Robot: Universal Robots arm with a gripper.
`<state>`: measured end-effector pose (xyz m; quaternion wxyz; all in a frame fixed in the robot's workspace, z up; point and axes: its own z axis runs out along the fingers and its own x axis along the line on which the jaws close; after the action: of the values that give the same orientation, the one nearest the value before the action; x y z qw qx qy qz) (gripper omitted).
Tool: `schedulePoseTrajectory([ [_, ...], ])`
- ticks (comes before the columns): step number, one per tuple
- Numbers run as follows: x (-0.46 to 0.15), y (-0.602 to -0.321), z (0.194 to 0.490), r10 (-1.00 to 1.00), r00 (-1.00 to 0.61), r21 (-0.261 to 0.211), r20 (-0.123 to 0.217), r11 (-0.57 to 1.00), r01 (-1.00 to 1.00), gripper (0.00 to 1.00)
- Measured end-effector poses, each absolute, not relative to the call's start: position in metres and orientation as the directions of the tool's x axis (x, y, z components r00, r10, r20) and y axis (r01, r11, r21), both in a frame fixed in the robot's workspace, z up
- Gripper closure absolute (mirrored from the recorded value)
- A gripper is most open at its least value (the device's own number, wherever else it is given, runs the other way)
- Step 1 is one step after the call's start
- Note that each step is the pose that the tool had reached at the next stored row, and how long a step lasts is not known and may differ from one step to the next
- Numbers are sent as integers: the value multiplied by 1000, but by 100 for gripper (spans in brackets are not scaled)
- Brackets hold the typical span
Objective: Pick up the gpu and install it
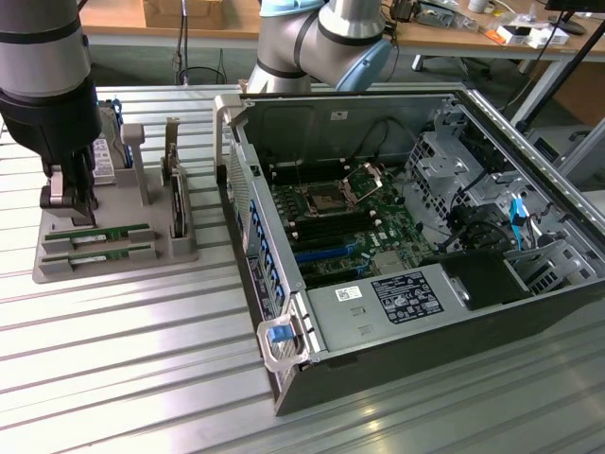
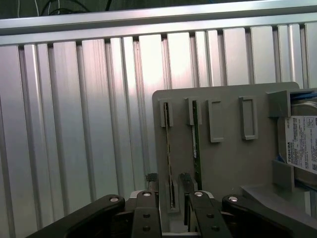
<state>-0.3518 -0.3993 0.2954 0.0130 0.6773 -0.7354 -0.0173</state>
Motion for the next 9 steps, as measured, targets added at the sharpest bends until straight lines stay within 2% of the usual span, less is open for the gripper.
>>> schedulePoseTrajectory([
  [9, -352, -399, 293, -997, -82, 43, -4, 82, -996, 70],
])
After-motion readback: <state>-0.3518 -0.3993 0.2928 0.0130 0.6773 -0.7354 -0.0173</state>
